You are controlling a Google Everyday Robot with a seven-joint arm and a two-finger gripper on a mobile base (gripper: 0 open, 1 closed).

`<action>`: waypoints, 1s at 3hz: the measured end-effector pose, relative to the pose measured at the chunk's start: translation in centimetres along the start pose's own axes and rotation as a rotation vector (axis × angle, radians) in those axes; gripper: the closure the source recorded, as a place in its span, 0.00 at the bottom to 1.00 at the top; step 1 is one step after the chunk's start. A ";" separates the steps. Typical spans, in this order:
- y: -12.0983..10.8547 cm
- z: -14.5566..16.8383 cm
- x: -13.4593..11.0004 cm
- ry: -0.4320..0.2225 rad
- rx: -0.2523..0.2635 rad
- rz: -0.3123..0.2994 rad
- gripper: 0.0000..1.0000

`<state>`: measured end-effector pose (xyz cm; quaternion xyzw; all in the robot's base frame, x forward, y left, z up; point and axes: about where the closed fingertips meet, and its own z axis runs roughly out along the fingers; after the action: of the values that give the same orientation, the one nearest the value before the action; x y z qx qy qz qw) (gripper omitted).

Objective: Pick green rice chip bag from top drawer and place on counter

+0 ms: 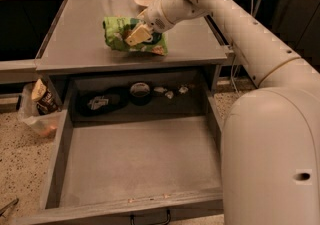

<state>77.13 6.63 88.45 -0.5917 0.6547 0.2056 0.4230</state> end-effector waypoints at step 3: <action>0.0 0.0 0.0 0.000 0.000 0.000 0.00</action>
Offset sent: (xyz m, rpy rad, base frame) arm 0.0000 0.0000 0.0000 0.0000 0.0000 0.0000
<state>77.13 6.64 88.43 -0.5918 0.6547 0.2057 0.4229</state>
